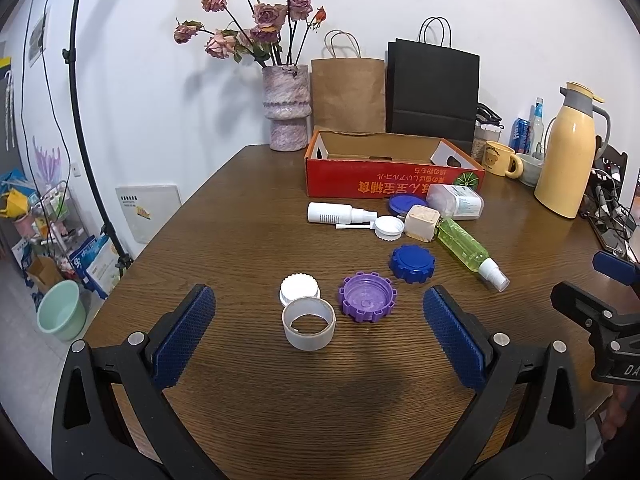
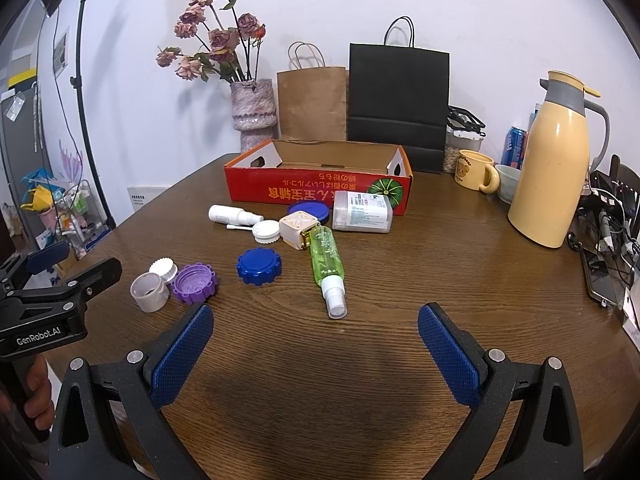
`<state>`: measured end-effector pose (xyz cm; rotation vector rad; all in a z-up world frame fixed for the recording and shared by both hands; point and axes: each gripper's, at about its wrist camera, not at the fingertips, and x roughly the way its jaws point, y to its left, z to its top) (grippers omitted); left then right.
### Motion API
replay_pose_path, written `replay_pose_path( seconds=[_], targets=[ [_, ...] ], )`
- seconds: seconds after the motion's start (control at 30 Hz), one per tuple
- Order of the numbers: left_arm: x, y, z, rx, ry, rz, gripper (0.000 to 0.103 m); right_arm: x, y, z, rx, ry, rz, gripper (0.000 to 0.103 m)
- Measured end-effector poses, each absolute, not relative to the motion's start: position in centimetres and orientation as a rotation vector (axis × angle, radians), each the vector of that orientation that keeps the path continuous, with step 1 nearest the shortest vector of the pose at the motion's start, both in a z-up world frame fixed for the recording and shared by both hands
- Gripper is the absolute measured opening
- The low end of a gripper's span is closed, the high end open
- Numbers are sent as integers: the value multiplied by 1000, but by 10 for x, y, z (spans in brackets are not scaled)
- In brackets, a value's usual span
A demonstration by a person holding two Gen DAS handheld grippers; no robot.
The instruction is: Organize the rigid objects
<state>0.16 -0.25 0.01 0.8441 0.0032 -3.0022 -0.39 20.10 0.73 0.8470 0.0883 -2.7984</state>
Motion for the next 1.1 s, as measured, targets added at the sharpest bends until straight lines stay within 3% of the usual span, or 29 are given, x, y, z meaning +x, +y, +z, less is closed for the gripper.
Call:
replay_pose_path(
  seconds=[1.1],
  targets=[
    [-2,-2,2,848,6,-3004,103,-5,199,8,840,88,-2797,103]
  ],
)
